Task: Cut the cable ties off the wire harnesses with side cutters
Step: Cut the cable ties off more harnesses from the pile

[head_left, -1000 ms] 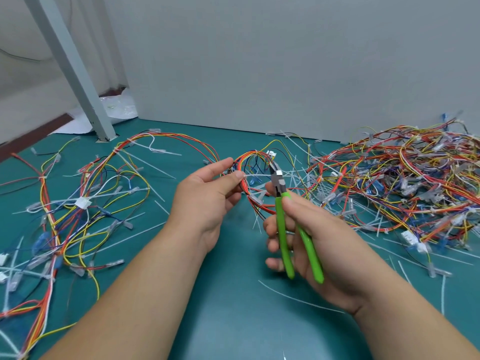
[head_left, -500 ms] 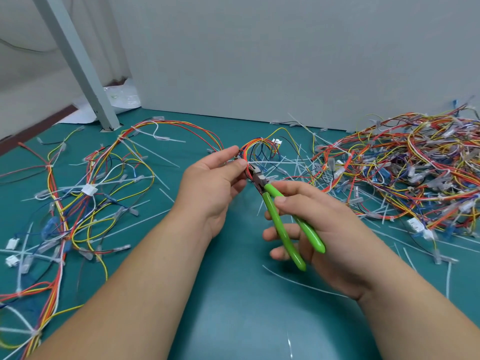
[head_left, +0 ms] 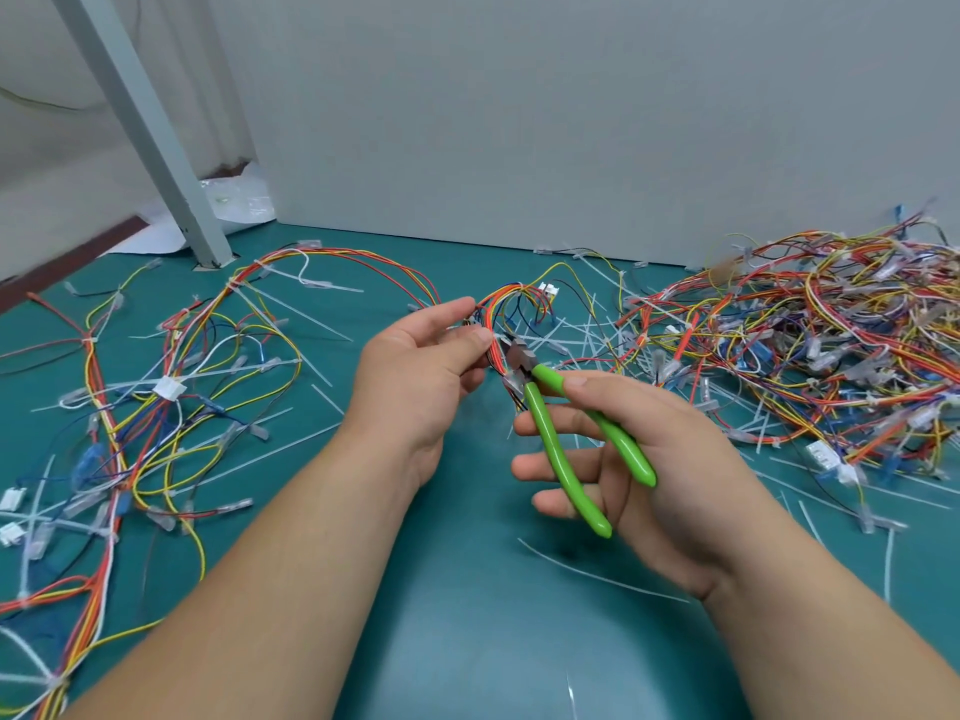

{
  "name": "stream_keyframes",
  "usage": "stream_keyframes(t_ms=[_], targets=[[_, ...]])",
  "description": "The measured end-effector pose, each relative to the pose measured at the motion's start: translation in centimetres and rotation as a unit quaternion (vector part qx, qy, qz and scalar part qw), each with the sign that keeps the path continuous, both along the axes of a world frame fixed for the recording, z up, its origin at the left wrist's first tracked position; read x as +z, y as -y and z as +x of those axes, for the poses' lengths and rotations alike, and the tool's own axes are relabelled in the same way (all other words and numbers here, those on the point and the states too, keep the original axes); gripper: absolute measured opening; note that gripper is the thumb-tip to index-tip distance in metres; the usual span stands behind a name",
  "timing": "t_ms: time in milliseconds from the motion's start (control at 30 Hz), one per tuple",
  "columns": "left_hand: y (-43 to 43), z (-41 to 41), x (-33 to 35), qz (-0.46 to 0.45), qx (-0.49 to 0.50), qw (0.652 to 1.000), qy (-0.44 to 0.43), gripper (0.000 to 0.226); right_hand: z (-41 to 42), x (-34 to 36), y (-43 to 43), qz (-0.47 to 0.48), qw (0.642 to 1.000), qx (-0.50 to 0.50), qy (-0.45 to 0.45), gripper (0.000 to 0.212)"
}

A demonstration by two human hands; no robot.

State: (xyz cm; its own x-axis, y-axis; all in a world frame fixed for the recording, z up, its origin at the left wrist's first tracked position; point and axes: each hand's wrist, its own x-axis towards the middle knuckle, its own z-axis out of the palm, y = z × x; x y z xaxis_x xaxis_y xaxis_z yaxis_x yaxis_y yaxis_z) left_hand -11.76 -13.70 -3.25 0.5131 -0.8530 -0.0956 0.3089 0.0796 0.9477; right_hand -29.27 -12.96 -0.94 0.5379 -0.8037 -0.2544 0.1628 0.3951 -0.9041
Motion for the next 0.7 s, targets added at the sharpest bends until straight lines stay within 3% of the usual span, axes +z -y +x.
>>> stream_keyframes(t_ms=[267,467,700], targets=[[-0.29,-0.21,0.09,-0.009,-0.002,1.0,0.015,0.02,0.3,-0.01,-0.32,-0.026,0.999,-0.018,-0.001,0.022],[-0.31,-0.14,0.14,-0.009,-0.006,1.0,0.004,0.018,0.34,-0.23,-0.36,-0.059,0.997,-0.025,-0.031,0.027],[-0.26,-0.2,0.17,-0.012,-0.009,1.0,-0.004,0.021,0.78,-0.85,-0.52,-0.143,0.986,-0.037,-0.078,0.022]])
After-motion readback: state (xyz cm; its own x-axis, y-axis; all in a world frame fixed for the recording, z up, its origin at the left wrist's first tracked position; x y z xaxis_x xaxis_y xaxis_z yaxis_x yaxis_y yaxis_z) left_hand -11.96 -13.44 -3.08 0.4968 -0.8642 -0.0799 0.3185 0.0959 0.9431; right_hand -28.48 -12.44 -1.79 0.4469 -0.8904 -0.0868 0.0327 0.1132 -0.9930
